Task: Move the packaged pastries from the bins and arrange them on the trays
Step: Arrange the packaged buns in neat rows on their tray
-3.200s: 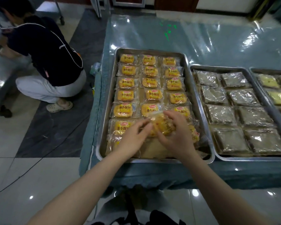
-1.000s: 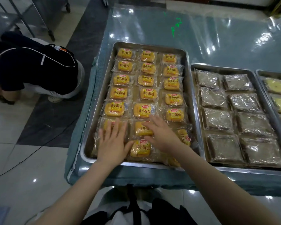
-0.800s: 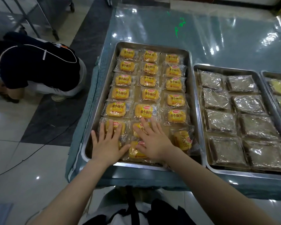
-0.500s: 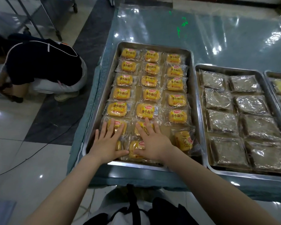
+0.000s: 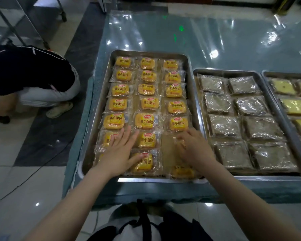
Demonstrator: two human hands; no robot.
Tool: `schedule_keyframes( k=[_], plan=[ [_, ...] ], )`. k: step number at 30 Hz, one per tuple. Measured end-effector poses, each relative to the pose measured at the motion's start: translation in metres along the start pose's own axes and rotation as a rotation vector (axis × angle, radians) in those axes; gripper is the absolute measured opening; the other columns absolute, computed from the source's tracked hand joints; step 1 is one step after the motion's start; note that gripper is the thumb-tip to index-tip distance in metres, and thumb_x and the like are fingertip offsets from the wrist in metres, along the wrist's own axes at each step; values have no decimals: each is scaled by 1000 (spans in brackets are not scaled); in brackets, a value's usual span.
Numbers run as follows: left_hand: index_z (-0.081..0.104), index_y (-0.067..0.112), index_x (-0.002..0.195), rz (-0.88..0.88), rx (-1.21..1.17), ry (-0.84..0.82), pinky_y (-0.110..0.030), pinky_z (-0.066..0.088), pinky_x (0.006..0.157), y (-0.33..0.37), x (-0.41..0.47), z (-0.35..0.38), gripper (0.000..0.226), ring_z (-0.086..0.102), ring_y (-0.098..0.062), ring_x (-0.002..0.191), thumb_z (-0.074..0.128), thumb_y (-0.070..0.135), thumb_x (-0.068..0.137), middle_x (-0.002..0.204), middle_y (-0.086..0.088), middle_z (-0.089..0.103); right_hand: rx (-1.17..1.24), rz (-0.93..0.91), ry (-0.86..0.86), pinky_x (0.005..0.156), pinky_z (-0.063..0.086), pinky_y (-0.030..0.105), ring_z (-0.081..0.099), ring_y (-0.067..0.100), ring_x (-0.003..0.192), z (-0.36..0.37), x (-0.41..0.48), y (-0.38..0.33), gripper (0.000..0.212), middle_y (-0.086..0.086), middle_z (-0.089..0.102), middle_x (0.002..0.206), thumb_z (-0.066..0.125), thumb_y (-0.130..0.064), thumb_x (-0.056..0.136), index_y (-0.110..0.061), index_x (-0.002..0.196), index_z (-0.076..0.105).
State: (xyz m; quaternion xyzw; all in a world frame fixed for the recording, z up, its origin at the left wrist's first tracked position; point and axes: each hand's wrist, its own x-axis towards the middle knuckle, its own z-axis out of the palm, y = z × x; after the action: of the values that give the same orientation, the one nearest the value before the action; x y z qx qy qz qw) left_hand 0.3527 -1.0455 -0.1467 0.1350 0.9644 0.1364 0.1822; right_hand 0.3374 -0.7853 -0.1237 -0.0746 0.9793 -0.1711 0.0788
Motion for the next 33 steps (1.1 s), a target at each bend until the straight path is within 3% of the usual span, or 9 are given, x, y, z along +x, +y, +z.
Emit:
schedule_keyframes(
  k=[3, 7, 8, 11, 14, 17, 19, 23, 33],
  plan=[
    [-23, 39, 140, 53, -7, -1, -37, -14, 110, 15, 12, 4, 83, -27, -14, 137, 28, 70, 83, 149, 6, -32, -184, -2, -109, 95, 42, 38, 43, 23, 122, -9, -7, 22, 38, -2, 47, 137, 51, -19, 89, -24, 126, 52],
    [-20, 38, 143, 96, 22, -24, -37, -15, 108, 30, 26, 16, 84, -26, -16, 138, 34, 66, 86, 149, 5, -31, -315, -54, -226, 104, 33, 44, 42, 24, 128, -1, -14, 22, 59, -3, 44, 142, 52, -59, 84, -24, 131, 43],
    [-19, 36, 144, 98, 28, -27, -38, -15, 108, 33, 29, 19, 84, -27, -16, 138, 34, 66, 86, 149, 4, -31, -313, -48, -217, 103, 34, 43, 43, 23, 128, 3, -14, 19, 63, -2, 44, 142, 55, -60, 83, -23, 131, 42],
    [-22, 34, 144, 90, 81, -30, -42, -17, 108, 41, 32, 31, 84, -32, -20, 136, 32, 66, 88, 149, 0, -34, -174, -104, -155, 97, 38, 36, 39, 23, 132, 13, -8, 13, 46, -3, 43, 143, 62, -38, 87, -21, 126, 45],
    [-26, 35, 142, 78, 166, 8, -47, -16, 111, 41, 29, 43, 82, -34, -23, 135, 28, 66, 89, 148, -3, -36, -188, -238, -119, 113, 9, 35, 7, 20, 146, 20, -6, 13, 34, -12, 19, 154, 65, -31, 87, -30, 117, 49],
    [-27, 35, 141, 77, 169, 19, -46, -17, 110, 40, 30, 46, 81, -36, -23, 134, 26, 66, 88, 148, -3, -37, -113, -145, -64, 111, 7, 34, 5, 20, 146, 22, -10, 18, 51, -4, 14, 158, 65, -25, 87, -31, 132, 42],
    [-28, 35, 140, 80, 172, 25, -45, -18, 110, 39, 30, 46, 81, -36, -24, 134, 26, 66, 89, 148, -3, -37, -77, -146, -174, 113, 8, 35, 6, 21, 146, 25, -11, 21, 64, -3, 13, 159, 59, -27, 91, -31, 145, 26],
    [-29, 34, 140, 87, 183, 37, -45, -16, 111, 39, 31, 49, 82, -35, -24, 135, 26, 65, 89, 148, -4, -36, -117, -163, -292, 109, -9, 36, -12, 22, 144, 39, -5, 21, 71, -7, -12, 157, 43, -30, 98, -35, 149, -6],
    [-28, 33, 140, 100, 181, 35, -44, -15, 111, 39, 30, 47, 83, -36, -24, 134, 30, 63, 90, 149, -4, -35, -365, -322, -263, 111, -14, 48, -31, 27, 136, 50, 16, 32, 67, -6, -32, 149, 32, -21, 100, -34, 149, -12]
  ],
)
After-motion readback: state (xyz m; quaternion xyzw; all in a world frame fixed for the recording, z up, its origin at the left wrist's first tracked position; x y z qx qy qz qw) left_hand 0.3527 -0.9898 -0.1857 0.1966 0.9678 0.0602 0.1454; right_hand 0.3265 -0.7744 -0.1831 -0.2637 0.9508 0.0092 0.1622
